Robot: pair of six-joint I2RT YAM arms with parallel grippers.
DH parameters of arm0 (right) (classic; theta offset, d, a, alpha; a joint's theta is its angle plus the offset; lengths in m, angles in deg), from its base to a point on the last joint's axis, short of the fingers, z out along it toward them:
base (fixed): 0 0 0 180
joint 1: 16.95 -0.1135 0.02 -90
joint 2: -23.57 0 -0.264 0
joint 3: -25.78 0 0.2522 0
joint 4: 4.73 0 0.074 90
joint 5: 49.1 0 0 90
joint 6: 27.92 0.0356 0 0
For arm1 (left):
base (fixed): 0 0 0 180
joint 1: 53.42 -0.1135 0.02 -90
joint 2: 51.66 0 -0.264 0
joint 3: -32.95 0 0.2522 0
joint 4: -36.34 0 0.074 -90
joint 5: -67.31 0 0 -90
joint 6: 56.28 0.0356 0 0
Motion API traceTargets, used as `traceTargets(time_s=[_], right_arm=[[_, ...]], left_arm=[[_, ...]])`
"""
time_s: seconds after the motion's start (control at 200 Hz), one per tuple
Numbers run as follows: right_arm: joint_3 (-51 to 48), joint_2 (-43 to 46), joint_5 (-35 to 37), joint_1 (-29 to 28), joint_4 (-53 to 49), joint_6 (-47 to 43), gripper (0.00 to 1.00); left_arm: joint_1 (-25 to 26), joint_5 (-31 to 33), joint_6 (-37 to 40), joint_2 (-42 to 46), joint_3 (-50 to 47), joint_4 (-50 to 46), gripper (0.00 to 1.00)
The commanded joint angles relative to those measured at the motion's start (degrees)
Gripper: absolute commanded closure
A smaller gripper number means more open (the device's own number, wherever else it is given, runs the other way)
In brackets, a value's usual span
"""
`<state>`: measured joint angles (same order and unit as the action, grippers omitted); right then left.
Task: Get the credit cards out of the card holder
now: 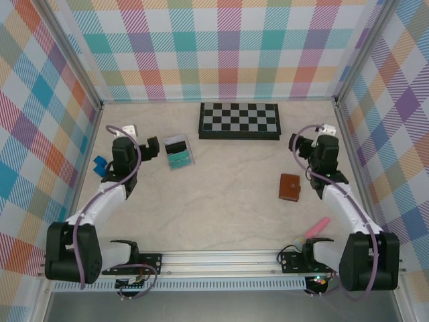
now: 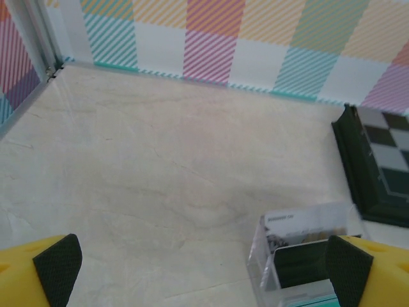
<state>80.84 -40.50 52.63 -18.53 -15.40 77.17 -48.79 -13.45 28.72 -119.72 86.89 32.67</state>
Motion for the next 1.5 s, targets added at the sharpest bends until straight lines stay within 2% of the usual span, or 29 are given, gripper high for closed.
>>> traceTargets(time_s=[0.0,0.07,0.175,0.36,0.51,0.76,0.92,1.19,1.36,1.495], right_arm=[[7.2,0.6,-1.1,-0.2,-27.2,11.0,0.00],[11.0,-0.1,-5.3,-0.2,-34.4,13.7,0.00],[13.8,-1.6,-9.7,-0.3,-41.0,16.5,0.00],[13.4,-6.1,-11.3,-0.2,-48.3,18.1,0.00],[10.7,-11.4,-14.0,-0.2,-47.6,16.9,0.00],[10.4,-18.5,-13.2,-0.3,-46.7,13.9,0.11],[11.0,-21.8,-12.8,-0.2,-45.9,12.8,0.21],[12.2,-26.3,-13.3,-0.5,-45.0,11.6,0.28],[12.5,-28.4,-14.9,-3.2,-43.9,11.8,0.30],[12.5,-29.6,-15.5,-8.1,-42.4,14.0,0.31]], left_arm=[[-0.6,3.3,-10.3,2.4,5.9,-21.6,0.00],[-0.6,2.4,-12.5,2.3,9.9,-29.6,0.00],[-0.6,0.0,-12.7,1.2,14.6,-36.7,0.00],[-0.6,-7.0,-10.8,-0.3,17.6,-39.5,0.00],[-0.7,-11.2,-10.9,-1.0,17.3,-39.2,0.00],[-0.6,-16.7,-11.1,-2.3,16.9,-37.6,0.00],[-0.6,-17.9,-11.3,-2.8,16.9,-37.2,0.00],[-0.6,-19.1,-11.4,-2.9,16.6,-37.0,0.00],[-0.6,-21.0,-11.8,-3.1,16.8,-36.4,0.00],[-0.6,-22.5,-11.9,-3.5,17.7,-36.6,0.00]])
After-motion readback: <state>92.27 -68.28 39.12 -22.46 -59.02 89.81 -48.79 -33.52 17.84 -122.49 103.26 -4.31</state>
